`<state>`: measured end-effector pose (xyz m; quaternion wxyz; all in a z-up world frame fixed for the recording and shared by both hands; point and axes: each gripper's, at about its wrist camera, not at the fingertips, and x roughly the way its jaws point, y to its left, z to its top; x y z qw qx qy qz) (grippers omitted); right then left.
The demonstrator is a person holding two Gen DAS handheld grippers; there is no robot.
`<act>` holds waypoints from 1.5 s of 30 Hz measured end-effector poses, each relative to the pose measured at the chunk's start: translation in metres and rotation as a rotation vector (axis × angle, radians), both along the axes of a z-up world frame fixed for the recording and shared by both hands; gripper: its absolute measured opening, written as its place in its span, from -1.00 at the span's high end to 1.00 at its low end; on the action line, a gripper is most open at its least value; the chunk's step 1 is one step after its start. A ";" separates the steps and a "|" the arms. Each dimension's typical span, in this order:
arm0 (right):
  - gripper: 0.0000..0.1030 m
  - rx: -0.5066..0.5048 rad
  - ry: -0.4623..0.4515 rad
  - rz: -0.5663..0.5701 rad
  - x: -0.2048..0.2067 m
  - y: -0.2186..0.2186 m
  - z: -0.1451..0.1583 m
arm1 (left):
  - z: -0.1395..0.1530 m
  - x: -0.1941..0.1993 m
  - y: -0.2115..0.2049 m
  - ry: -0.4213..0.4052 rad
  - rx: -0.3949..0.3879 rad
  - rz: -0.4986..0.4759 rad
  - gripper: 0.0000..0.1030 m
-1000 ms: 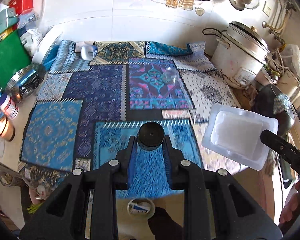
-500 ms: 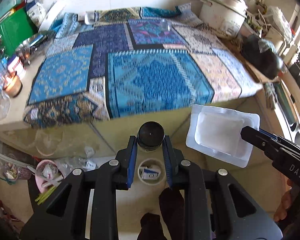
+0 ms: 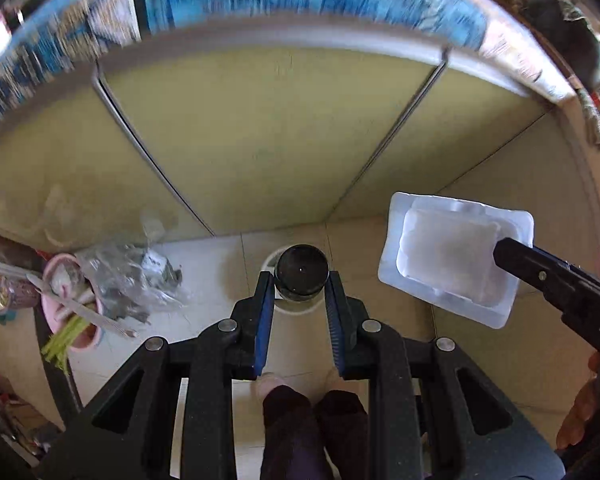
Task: Collect trash
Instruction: 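Carry the dark bottle and plastic tray down over the floor bin with both tools, then open the left tool over the bin while the right tool drops the tray in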
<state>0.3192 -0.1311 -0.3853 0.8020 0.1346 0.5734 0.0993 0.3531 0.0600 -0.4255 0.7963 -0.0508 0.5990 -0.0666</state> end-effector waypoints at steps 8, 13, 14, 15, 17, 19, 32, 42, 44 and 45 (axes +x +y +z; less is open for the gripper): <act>0.50 -0.015 0.116 0.056 0.012 -0.004 -0.147 | -0.152 0.019 0.003 0.080 -0.064 0.133 0.53; 0.50 -0.025 0.167 0.076 0.019 0.006 -0.239 | -0.243 0.025 0.010 0.125 -0.096 0.181 0.53; 0.50 -0.030 0.169 0.077 0.022 0.008 -0.256 | -0.258 0.025 0.012 0.130 -0.101 0.186 0.53; 0.50 -0.034 0.172 0.078 0.025 0.010 -0.271 | -0.274 0.025 0.013 0.136 -0.107 0.190 0.53; 0.50 -0.035 0.176 0.078 0.033 0.014 -0.299 | -0.303 0.025 0.016 0.158 -0.119 0.199 0.53; 0.50 -0.034 0.174 0.079 0.044 0.014 -0.320 | -0.330 0.023 0.015 0.185 -0.143 0.209 0.53; 0.49 -0.045 0.139 0.192 0.074 0.045 -0.411 | -0.432 0.023 0.002 0.278 -0.177 0.191 0.52; 0.49 -0.090 0.235 0.183 0.068 0.029 -0.405 | -0.429 0.018 0.002 0.326 -0.156 0.192 0.51; 0.49 -0.083 0.227 0.179 0.067 0.026 -0.389 | -0.417 0.016 0.004 0.318 -0.141 0.192 0.51; 0.49 -0.083 0.221 0.180 0.067 0.023 -0.379 | -0.406 0.015 0.004 0.309 -0.133 0.190 0.51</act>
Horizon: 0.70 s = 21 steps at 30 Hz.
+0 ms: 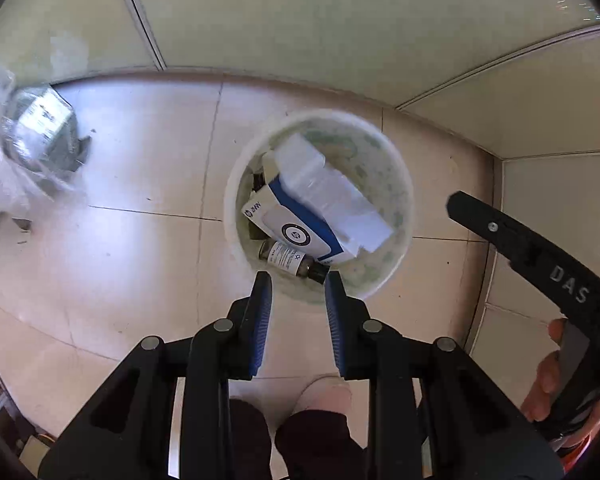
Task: Collect trash
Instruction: 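Open the left tool over the bin while the right tool drops the tray in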
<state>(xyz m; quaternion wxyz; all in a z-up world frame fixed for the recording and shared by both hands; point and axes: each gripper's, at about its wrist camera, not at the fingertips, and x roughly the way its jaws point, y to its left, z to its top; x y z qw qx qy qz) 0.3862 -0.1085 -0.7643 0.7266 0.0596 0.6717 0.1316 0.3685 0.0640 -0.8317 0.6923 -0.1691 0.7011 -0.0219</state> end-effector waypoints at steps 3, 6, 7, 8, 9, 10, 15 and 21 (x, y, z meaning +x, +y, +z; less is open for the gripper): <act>0.49 -0.002 -0.019 0.003 -0.003 -0.004 0.041 | 0.041 -0.003 0.003 -0.024 0.018 -0.008 0.51; 0.49 0.015 -0.045 0.000 -0.007 -0.008 0.099 | 0.092 -0.005 0.008 -0.056 0.023 -0.013 0.51; 0.49 0.014 -0.056 0.002 -0.007 -0.010 0.119 | 0.110 -0.005 0.009 -0.069 0.025 -0.014 0.51; 0.49 0.013 -0.072 0.005 -0.009 -0.011 0.144 | 0.131 -0.005 0.010 -0.084 0.029 -0.016 0.51; 0.49 0.013 -0.085 0.008 -0.012 -0.010 0.162 | 0.153 -0.006 0.012 -0.101 0.033 -0.017 0.51; 0.48 0.016 -0.101 0.008 -0.014 -0.011 0.188 | 0.180 -0.007 0.014 -0.119 0.040 -0.017 0.51; 0.42 0.012 -0.194 0.002 -0.026 -0.005 0.301 | 0.294 -0.009 0.021 -0.210 0.039 -0.036 0.51; 0.31 0.010 -0.327 -0.032 -0.040 -0.001 0.429 | 0.422 -0.013 0.024 -0.344 0.056 -0.095 0.30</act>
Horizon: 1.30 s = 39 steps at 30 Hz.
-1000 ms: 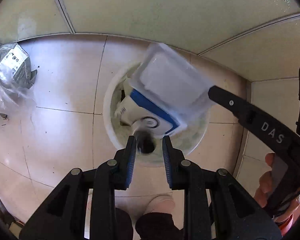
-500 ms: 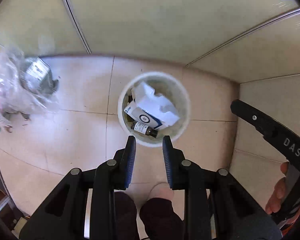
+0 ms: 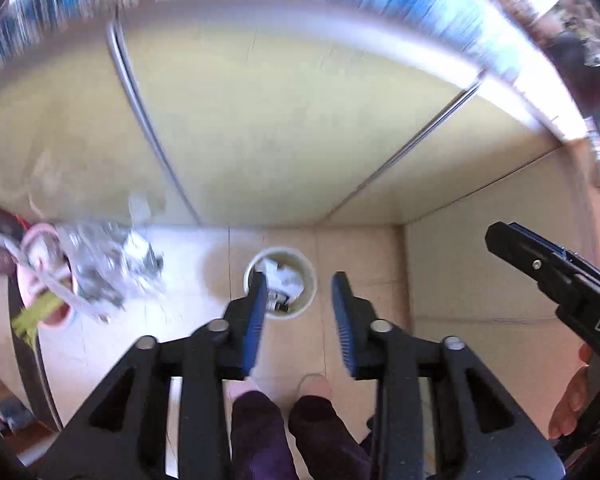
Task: Collect trash
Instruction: 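Open the left tool over the bin while the right tool drops the tray in, then raise both open tools back toward the counter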
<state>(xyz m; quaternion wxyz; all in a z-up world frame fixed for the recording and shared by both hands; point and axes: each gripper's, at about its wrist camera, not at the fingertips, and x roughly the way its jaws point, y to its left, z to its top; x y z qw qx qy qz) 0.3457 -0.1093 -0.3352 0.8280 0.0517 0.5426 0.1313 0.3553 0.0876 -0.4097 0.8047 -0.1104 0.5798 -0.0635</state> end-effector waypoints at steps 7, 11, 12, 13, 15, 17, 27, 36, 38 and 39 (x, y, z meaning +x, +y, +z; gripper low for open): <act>0.15 0.016 -0.173 -0.092 -0.016 -0.007 0.107 | 0.114 0.003 0.010 -0.148 0.012 -0.051 0.29; 0.00 0.007 -0.264 -0.142 -0.022 -0.006 0.138 | 0.160 0.006 0.012 -0.224 0.034 -0.061 0.13; -0.01 0.009 -0.279 -0.150 -0.021 -0.004 0.144 | 0.170 0.008 0.012 -0.235 0.037 -0.064 0.12; -0.01 0.009 -0.288 -0.154 -0.020 0.001 0.153 | 0.179 0.011 0.012 -0.244 0.043 -0.068 0.10; -0.02 0.004 -0.307 -0.163 -0.015 0.002 0.164 | 0.196 0.017 0.014 -0.262 0.053 -0.074 0.03; -0.08 0.002 -0.324 -0.173 -0.004 -0.002 0.174 | 0.209 0.025 0.014 -0.286 0.058 -0.077 -0.06; -0.21 0.033 -0.324 -0.171 0.102 -0.056 0.179 | 0.251 0.111 0.001 -0.357 0.120 0.031 -0.19; -0.21 0.031 -0.227 -0.012 0.232 -0.070 0.175 | 0.276 0.210 -0.002 -0.313 0.110 0.207 -0.20; -0.21 0.016 -0.224 0.024 0.253 -0.064 0.171 | 0.281 0.225 0.001 -0.327 0.123 0.247 -0.20; -0.21 0.016 -0.219 0.038 0.265 -0.063 0.168 | 0.283 0.233 0.004 -0.328 0.133 0.268 -0.21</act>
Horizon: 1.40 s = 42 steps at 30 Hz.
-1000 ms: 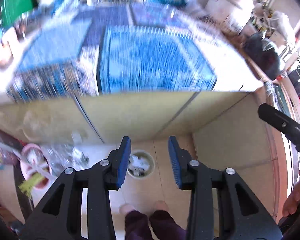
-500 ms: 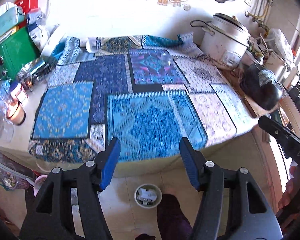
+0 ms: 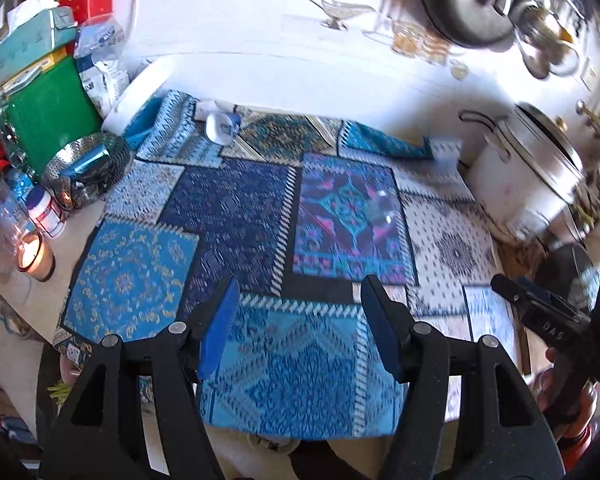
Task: Collect trash
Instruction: 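Raise both open tools back toward the counter, then grasp the clear glass jar with the right tool while the left tool grasps the blue-lidded container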
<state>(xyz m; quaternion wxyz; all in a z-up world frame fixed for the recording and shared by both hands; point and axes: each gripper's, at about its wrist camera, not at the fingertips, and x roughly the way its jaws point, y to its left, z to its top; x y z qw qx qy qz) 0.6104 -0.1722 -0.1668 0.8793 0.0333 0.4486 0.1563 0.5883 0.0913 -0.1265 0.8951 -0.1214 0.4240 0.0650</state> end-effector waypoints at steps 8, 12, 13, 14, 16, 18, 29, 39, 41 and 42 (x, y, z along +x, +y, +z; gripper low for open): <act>-0.21 -0.004 0.073 0.055 0.074 0.040 -0.034 | 0.000 0.044 0.039 0.004 0.004 0.096 -0.26; -0.21 0.009 0.123 0.013 0.108 0.059 -0.053 | -0.010 0.067 0.065 0.017 0.003 0.086 -0.26; -0.21 0.017 0.137 -0.005 0.115 0.062 -0.057 | -0.012 0.074 0.072 0.018 0.007 0.079 -0.26; -0.21 0.019 0.150 -0.028 0.121 0.067 -0.062 | -0.015 0.082 0.081 0.017 0.007 0.067 -0.26; -0.21 0.009 0.166 -0.067 0.132 0.076 -0.068 | -0.022 0.098 0.096 0.024 0.014 0.051 -0.26; -0.21 0.013 0.192 -0.100 0.143 0.085 -0.078 | -0.029 0.117 0.113 0.042 0.024 0.048 -0.26; -0.01 -0.048 0.235 -0.199 0.175 0.106 -0.117 | -0.088 0.214 0.164 0.122 -0.004 0.014 -0.26; -0.01 -0.013 0.198 -0.163 0.164 0.114 -0.096 | -0.129 0.304 0.188 0.109 -0.120 0.044 -0.22; -0.01 -0.023 0.194 -0.151 0.162 0.117 -0.093 | -0.137 0.321 0.190 0.118 -0.136 0.052 -0.09; -0.01 -0.030 0.190 -0.145 0.159 0.117 -0.091 | -0.142 0.329 0.190 0.123 -0.142 0.055 -0.03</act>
